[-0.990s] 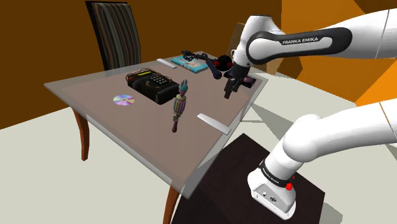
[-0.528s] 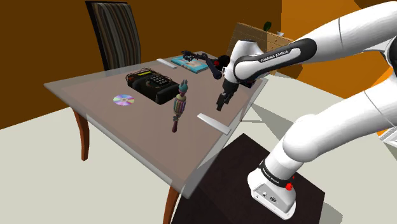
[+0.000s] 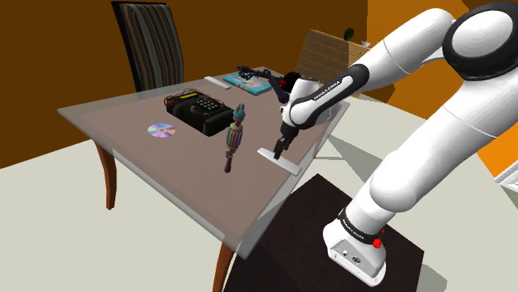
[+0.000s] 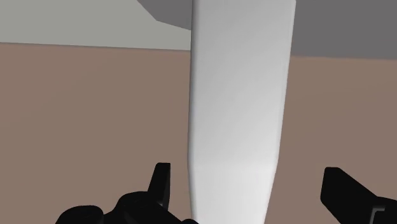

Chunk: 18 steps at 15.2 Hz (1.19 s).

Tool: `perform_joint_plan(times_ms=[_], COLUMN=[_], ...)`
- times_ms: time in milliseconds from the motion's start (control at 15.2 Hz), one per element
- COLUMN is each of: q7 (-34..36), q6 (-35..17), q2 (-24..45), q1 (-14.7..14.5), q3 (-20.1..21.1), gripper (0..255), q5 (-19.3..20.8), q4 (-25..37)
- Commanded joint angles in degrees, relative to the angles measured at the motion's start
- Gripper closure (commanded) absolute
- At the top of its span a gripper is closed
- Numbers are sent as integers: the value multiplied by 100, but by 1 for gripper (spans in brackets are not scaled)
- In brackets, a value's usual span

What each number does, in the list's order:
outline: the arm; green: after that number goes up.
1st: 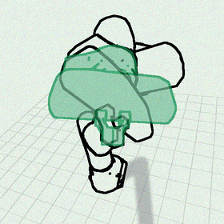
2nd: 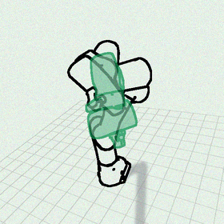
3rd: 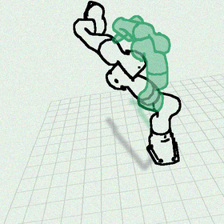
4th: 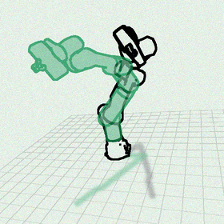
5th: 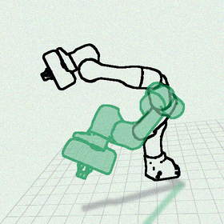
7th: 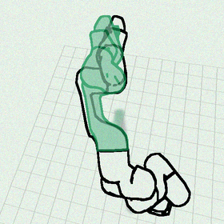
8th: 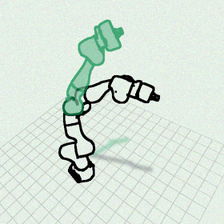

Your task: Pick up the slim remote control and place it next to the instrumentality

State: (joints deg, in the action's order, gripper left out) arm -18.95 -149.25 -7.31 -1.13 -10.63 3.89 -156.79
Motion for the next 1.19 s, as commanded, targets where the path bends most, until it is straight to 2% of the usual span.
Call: perform_joint_plan(times_ms=[0, 330, 858, 924, 1122], q7=[-76, -213, -212, -212, -212], q6=[-230, -783, -781, -781, -781], q2=[228, 771, 770, 770, 770], q1=[-14, -48, -45, -45, -44], q3=[-24, -27, -24, -24, -24], gripper=[0, 0, 0, 255, 255], q5=[-66, -257, -256, -256, -256], q4=[3, -14, -14, -14, -14])
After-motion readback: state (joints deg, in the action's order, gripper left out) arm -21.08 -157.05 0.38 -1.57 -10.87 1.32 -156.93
